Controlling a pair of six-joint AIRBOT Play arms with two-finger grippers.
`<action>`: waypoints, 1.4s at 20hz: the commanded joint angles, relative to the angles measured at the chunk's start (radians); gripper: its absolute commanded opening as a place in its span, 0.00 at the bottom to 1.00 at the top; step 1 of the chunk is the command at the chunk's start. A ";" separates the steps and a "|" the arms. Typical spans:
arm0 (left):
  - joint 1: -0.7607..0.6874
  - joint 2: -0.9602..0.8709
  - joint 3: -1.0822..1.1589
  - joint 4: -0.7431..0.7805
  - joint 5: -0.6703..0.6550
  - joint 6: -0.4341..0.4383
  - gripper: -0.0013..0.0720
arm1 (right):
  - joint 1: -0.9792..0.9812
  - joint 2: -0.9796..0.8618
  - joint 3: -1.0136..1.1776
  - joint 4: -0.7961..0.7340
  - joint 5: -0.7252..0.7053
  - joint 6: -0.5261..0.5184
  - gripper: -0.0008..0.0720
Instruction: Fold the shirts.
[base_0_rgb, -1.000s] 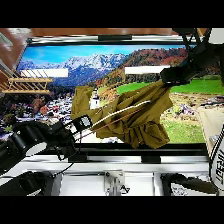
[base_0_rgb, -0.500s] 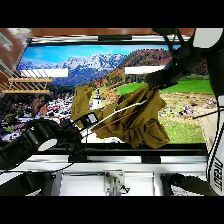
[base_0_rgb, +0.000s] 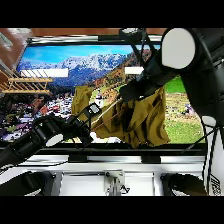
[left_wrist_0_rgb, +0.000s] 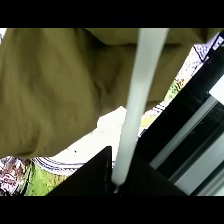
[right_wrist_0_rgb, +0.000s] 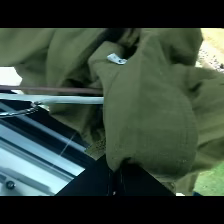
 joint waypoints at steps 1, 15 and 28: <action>0.016 -0.002 0.000 -0.018 0.076 -0.024 0.07 | 0.043 -0.001 -0.005 0.049 0.004 0.091 0.09; 0.028 0.000 0.001 -0.046 0.110 -0.025 0.07 | -0.068 0.117 -0.004 -0.023 0.002 0.038 0.88; 0.062 0.000 0.001 -0.058 -0.044 0.256 0.07 | -0.700 0.012 -0.130 0.328 -0.007 -1.229 0.67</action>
